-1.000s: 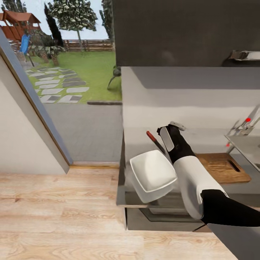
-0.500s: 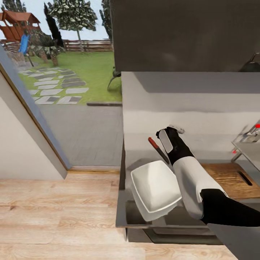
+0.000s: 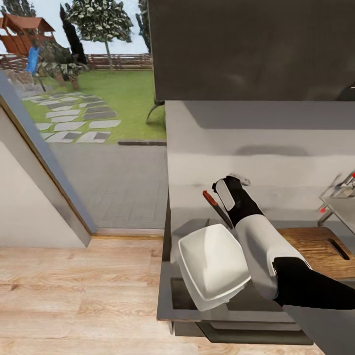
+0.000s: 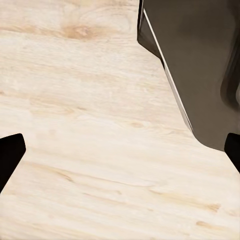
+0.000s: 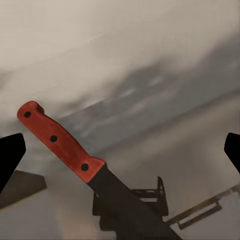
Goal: In the kitchen, take the Vidalia onion out of the sink, dice it on the chopping board with the paring knife, put the diced onion into the bowl on the countertop, then place both the paring knife and the chopping board into the sink.
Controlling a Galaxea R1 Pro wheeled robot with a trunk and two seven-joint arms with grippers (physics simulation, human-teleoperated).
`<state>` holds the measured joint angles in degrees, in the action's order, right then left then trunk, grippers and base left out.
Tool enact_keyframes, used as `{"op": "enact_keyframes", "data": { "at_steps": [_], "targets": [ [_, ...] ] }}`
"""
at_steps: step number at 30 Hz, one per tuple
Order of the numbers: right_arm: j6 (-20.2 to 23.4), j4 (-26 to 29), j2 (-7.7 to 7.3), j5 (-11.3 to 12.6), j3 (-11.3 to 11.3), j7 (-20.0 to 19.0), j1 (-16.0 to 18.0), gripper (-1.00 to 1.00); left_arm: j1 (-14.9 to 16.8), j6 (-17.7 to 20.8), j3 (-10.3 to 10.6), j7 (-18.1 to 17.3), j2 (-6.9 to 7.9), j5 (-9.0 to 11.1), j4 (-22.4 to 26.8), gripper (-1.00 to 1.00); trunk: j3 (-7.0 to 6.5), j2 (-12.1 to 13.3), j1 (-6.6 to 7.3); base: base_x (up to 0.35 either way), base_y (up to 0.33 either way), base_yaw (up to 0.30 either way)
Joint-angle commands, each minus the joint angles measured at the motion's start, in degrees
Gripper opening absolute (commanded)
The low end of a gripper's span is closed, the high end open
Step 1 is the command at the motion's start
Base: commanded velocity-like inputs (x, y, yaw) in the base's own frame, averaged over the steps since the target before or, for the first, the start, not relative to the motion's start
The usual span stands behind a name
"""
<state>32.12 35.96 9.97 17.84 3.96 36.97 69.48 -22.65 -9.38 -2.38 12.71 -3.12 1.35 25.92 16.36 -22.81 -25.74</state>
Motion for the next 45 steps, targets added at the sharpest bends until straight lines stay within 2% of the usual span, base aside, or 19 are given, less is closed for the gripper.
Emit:
{"op": "enact_keyframes", "data": {
  "at_steps": [1,15,26,35,45],
  "targets": [
    [0.05,-0.13,0.03,0.52,0.08,0.39,0.04,1.00,-0.03,-0.11,-0.20,-0.05,-0.05,0.14,0.10,1.00,0.10,-0.11,-0.04,0.074,0.000,0.000],
    [-0.05,-0.88,0.03,0.52,0.08,0.34,0.04,1.00,-0.03,-0.12,-0.18,-0.05,-0.05,0.16,0.10,1.00,0.10,-0.11,-0.04,0.195,0.000,0.000],
    [-0.04,-0.98,0.03,0.52,0.08,0.36,0.04,1.00,-0.03,-0.11,-0.24,-0.05,-0.05,0.17,0.10,1.00,0.14,-0.11,-0.04,0.038,0.000,0.000],
    [-0.07,-1.04,0.03,0.49,0.11,0.38,0.04,1.00,-0.03,-0.11,-0.22,-0.05,-0.05,0.15,0.10,1.00,0.85,-0.11,-0.04,0.000,0.000,0.000],
    [-0.38,-3.90,0.03,0.54,0.17,0.30,0.04,1.00,-0.03,-0.11,-0.21,-0.05,-0.05,0.16,0.09,1.00,1.76,-0.11,-0.04,0.000,0.000,0.000]
  ]
}}
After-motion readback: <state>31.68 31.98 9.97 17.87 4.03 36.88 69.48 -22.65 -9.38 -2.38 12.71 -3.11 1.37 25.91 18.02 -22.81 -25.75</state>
